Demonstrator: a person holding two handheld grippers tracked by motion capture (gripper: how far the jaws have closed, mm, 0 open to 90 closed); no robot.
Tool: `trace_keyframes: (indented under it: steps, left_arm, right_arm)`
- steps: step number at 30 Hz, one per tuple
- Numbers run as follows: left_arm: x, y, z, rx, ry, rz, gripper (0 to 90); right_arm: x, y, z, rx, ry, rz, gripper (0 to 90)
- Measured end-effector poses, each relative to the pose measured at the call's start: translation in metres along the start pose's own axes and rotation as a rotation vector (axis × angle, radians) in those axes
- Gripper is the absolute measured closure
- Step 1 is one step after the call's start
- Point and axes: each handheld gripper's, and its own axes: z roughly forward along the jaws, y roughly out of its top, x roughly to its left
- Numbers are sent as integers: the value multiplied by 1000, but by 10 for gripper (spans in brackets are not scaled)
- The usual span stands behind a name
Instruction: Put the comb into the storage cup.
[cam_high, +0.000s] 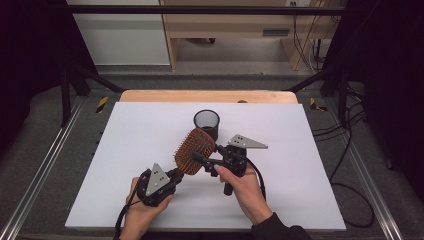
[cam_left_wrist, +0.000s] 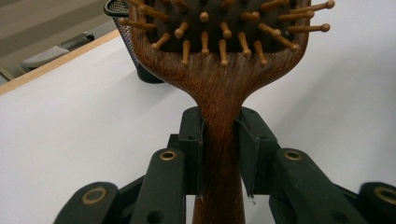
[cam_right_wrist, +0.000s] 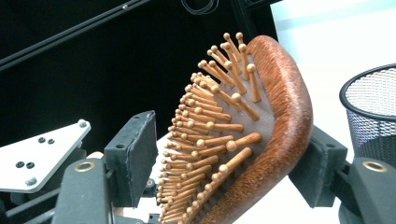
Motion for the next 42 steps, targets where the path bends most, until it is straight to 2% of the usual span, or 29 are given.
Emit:
trace_keyframes:
  steps: [14, 19, 26, 34, 36, 38, 42]
  left_arm:
    - [-2, 1, 0, -7, 12, 2, 731]
    - [-3, 2, -1, -20, 25, 15, 731]
    - [-3, 2, -2, -16, 17, -2, 731]
    - [-4, 3, -3, -22, 15, 1, 731]
    - [-5, 3, -3, -20, 17, 10, 731]
    - [-7, 4, -4, -24, 28, 39, 731]
    - [-8, 5, -5, -33, 23, 36, 731]
  right_arm:
    - [2, 2, -1, -17, 1, 13, 354]
    - [3, 3, -2, -26, 1, 11, 376]
    - [5, 3, -2, -32, 0, 15, 386]
    - [5, 5, -3, -35, 4, 15, 379]
    - [6, 5, -3, -39, 1, 12, 369]
    - [6, 6, -3, -45, 1, 18, 361]
    - [7, 7, -4, -55, 2, 19, 376]
